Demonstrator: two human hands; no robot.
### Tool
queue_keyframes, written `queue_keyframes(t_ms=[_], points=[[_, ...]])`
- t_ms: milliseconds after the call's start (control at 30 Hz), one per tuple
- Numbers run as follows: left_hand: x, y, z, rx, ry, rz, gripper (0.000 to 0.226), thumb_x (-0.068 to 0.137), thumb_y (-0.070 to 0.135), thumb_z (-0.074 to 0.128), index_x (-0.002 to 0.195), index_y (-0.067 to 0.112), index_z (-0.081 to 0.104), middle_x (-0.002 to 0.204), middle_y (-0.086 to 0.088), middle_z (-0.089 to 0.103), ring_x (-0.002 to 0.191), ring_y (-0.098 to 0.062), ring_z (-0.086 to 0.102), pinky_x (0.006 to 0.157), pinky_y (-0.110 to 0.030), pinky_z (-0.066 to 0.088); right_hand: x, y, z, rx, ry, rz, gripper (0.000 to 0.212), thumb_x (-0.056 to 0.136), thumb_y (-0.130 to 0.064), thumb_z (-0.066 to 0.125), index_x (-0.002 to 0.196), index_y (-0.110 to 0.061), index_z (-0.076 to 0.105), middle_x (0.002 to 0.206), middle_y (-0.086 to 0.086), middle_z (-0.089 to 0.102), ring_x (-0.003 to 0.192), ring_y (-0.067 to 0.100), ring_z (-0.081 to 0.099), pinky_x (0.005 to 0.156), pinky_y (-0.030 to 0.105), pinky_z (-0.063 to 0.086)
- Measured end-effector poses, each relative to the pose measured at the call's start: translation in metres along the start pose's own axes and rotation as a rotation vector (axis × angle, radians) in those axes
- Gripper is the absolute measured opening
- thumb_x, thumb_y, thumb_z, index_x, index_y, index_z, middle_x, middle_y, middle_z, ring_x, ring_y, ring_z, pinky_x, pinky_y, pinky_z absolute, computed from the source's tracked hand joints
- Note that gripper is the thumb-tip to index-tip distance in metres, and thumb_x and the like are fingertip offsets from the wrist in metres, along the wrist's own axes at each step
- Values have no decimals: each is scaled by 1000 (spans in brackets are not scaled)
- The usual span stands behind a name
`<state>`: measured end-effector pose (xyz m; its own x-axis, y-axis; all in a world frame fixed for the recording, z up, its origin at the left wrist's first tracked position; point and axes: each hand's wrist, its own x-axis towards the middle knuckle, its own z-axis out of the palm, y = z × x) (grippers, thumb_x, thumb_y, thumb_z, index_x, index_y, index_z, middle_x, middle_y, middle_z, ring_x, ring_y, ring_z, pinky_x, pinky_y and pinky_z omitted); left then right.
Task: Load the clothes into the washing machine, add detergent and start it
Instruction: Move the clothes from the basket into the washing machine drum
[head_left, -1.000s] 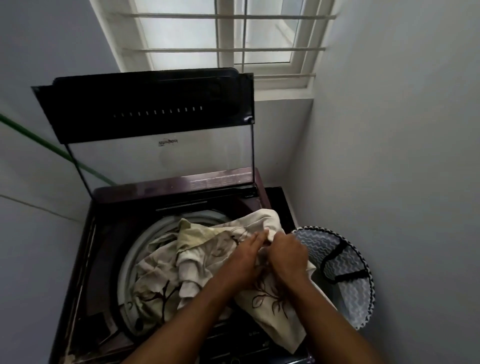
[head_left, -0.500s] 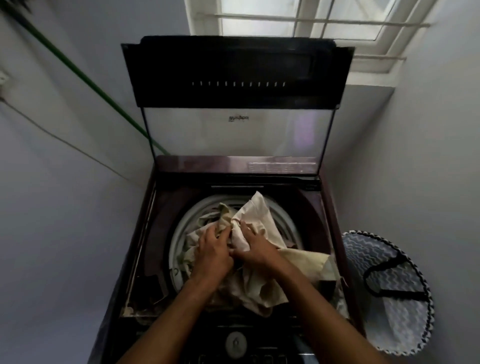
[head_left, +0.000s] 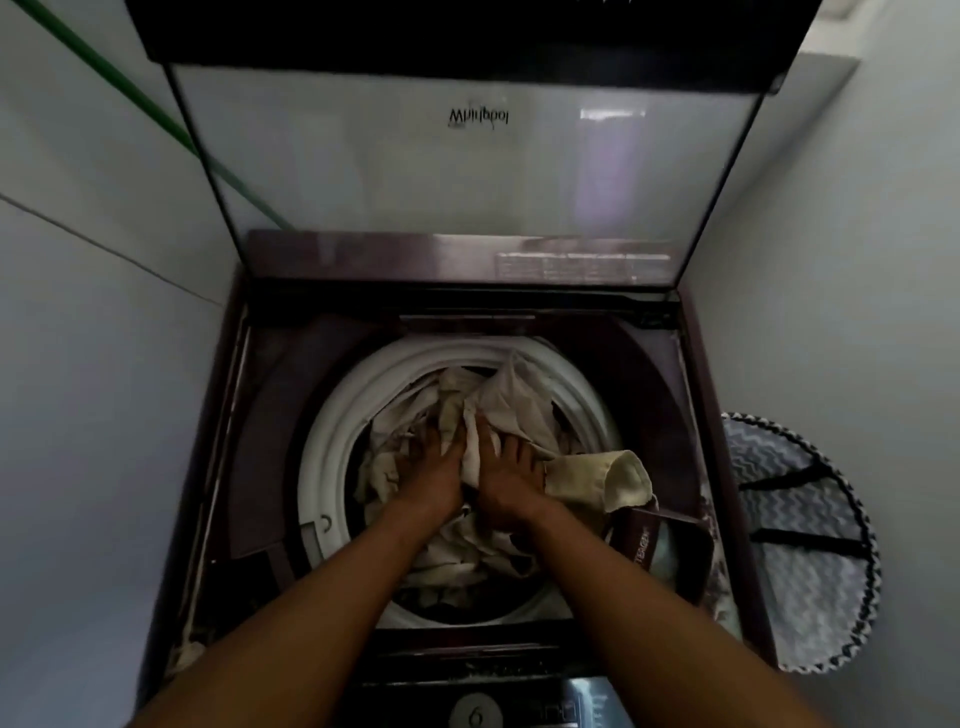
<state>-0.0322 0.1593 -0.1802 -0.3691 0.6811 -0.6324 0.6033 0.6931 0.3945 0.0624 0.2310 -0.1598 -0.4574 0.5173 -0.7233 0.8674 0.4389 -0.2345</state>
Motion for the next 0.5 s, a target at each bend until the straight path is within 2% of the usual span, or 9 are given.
queue_keyframes(t_ms=[67,133,267,400,467,500], points=[[10,0,16,73,-20,5,91,96,39,56,153,35,-15,161,-11,-23,149,-37,-11,121,-53,2,8,5,12,-10,-9,43,122,84,-28,70,147,-34,-34,160,16,-8,148,37,2,120,52,9],[19,4,28,139,-2,-2,86,98,37,51,154,33,-15,160,-13,-25,149,-38,-14,121,-54,1,18,12,18,-3,-14,72,127,82,-23,72,145,-34,-38,160,15,-12,148,36,-1,119,53,7],[33,33,31,91,24,-52,66,106,37,30,155,24,-12,161,-8,-19,150,-32,-13,121,-47,-6,32,19,14,-3,-44,102,114,92,-34,62,141,-29,-41,162,18,-15,150,36,-6,120,53,3],[47,32,27,108,61,-3,65,105,41,27,154,26,-12,163,-13,-14,151,-32,-5,121,-50,2,38,17,-4,-19,-88,110,111,93,-42,60,146,-26,-36,161,17,-24,150,36,-14,119,57,1],[49,22,26,108,16,9,73,102,43,35,154,26,-13,162,-14,-16,151,-34,-6,121,-52,4,37,10,-14,-65,-138,122,110,92,-42,62,151,-23,-28,161,17,-20,149,40,-10,118,62,6],[50,21,24,123,-4,37,79,99,48,39,154,28,-15,162,-15,-18,150,-36,-8,120,-54,4,38,9,-16,-88,-164,144,103,92,-42,62,155,-23,-17,162,18,-13,148,43,-5,115,67,11]])
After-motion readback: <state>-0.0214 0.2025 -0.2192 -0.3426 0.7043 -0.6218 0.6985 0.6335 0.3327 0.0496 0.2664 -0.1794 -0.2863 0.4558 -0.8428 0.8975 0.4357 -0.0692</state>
